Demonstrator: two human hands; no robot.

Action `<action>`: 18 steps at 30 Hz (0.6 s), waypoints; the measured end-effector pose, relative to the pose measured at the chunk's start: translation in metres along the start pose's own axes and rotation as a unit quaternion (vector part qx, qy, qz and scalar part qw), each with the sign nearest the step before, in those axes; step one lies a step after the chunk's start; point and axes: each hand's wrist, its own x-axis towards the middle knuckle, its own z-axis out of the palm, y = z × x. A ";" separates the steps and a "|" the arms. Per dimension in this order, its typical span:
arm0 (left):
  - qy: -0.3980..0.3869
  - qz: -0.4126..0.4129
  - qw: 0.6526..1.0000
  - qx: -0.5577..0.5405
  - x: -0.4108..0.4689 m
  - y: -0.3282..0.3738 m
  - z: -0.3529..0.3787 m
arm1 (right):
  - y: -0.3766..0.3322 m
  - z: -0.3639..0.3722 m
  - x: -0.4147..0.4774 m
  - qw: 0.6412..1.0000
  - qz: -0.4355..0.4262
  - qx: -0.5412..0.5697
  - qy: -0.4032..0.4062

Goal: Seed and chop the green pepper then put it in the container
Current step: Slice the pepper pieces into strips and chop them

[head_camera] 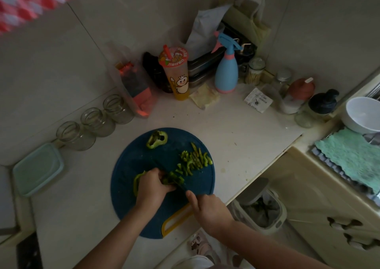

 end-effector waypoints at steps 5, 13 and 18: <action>-0.020 -0.006 1.000 -0.006 0.005 0.000 0.000 | -0.004 -0.001 0.002 1.000 0.014 0.015 -0.008; -0.071 -0.028 0.997 -0.025 0.018 -0.006 -0.004 | -0.011 -0.008 0.013 0.997 0.036 0.055 -0.036; -0.097 -0.025 0.995 -0.016 0.024 -0.009 -0.003 | -0.015 -0.011 0.020 0.995 0.054 0.060 -0.053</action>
